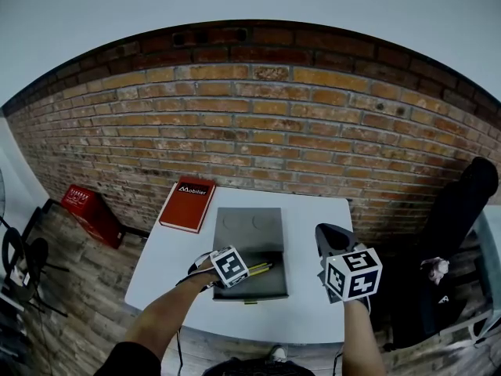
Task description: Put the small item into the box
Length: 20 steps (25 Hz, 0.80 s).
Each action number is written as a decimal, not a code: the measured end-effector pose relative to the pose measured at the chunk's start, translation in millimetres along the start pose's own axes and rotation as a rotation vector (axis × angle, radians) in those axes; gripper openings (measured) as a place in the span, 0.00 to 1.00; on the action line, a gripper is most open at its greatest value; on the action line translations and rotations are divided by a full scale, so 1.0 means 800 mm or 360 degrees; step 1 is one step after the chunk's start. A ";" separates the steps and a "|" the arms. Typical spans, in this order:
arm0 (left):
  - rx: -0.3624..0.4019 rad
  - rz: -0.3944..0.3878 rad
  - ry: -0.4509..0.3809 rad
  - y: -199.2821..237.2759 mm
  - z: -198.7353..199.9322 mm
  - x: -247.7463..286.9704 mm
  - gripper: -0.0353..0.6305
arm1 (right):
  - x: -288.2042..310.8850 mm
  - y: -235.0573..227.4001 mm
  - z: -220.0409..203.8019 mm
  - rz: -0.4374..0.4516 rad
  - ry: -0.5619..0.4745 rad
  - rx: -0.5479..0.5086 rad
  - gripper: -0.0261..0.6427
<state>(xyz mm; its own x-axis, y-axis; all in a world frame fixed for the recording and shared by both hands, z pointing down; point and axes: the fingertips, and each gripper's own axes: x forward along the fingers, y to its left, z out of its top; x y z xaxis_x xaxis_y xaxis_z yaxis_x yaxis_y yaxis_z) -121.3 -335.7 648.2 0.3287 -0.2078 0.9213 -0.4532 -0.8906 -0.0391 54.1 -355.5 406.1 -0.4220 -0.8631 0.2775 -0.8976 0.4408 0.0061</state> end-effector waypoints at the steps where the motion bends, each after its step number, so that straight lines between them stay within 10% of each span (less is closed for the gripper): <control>1: -0.0009 0.0019 -0.0020 0.003 0.002 -0.004 0.28 | 0.000 0.002 0.001 0.0005 -0.0003 -0.0003 0.07; 20: -0.0210 0.0487 -0.0484 0.072 0.053 -0.135 0.17 | 0.008 0.035 0.023 0.0109 -0.0062 -0.0035 0.07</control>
<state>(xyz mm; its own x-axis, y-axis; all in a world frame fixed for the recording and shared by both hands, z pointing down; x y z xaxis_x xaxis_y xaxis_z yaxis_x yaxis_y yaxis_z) -147.8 -381.6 530.1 0.3828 -0.5806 0.7186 -0.6629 -0.7144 -0.2240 23.7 -353.1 390.5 -0.4872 -0.8395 0.2407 -0.8636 0.5040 0.0097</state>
